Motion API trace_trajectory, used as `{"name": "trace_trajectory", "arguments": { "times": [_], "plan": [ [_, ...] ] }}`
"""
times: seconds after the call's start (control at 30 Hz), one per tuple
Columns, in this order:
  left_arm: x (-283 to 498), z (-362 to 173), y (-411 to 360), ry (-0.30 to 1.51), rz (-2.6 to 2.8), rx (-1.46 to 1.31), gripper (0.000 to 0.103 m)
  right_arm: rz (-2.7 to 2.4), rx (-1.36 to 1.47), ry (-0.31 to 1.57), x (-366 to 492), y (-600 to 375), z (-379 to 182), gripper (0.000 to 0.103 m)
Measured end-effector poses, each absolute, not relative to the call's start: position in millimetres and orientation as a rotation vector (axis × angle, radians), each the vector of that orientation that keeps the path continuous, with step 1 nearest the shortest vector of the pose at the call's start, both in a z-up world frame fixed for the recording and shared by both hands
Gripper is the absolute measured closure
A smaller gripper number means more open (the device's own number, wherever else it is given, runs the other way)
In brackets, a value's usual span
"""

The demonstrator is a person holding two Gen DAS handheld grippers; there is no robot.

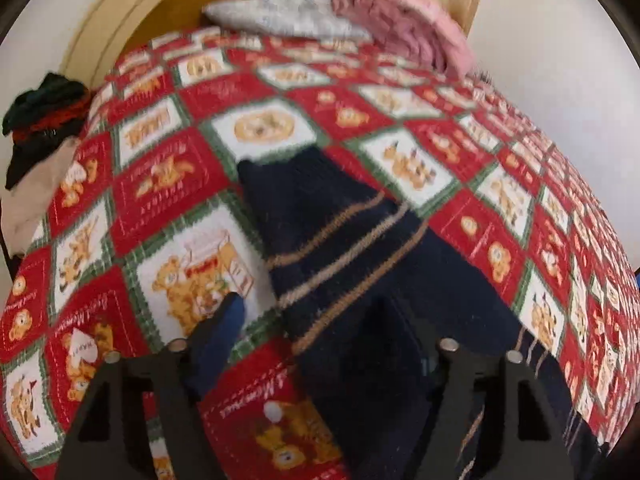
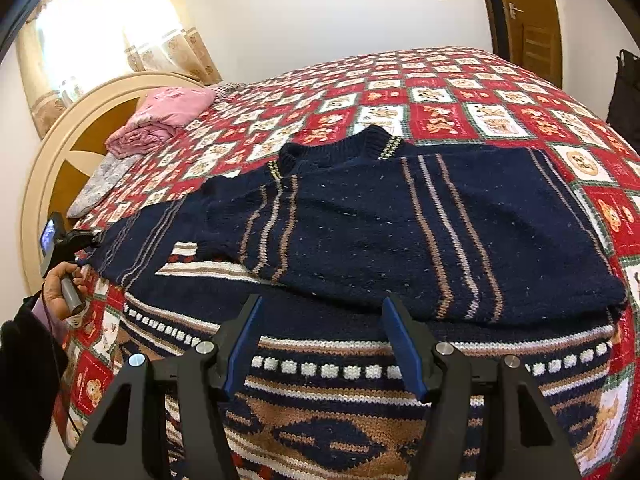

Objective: Fold small clothes

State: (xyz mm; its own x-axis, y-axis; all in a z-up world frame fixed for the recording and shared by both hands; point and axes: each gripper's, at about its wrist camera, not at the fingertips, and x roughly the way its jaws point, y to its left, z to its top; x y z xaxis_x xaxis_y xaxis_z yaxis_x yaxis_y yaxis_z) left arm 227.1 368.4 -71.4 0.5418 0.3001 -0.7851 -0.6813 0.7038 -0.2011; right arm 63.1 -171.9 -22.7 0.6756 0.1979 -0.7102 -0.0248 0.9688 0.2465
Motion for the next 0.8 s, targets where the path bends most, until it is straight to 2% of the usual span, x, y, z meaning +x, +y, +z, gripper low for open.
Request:
{"name": "trace_trajectory", "arguments": {
  "times": [0.03,0.07,0.1,0.3,0.43,0.63,0.8],
  "plan": [
    [228,-70,368,0.788,0.598,-0.537,0.07,0.105,0.215,0.828,64,-173,-23,0.041],
    [227,-69,368,0.776,0.58,-0.548,0.076,0.086,0.207,0.832,65,-174,-23,0.041],
    [226,-67,369,0.769,0.56,-0.561,0.088,0.062,0.197,0.838,66,-176,-23,0.041],
    [210,-39,353,0.651,0.46,-0.536,0.09,0.041,0.271,0.831,60,-195,-21,0.041],
    [199,-2,313,0.556,0.35,-0.449,0.09,0.025,0.298,0.805,56,-201,-17,0.041],
    [179,43,202,0.467,0.088,-0.268,0.091,0.019,0.314,0.779,49,-209,-10,0.041],
    [144,46,72,0.461,-0.209,-0.106,0.091,-0.019,0.327,0.751,43,-222,-8,0.041]
  ]
}}
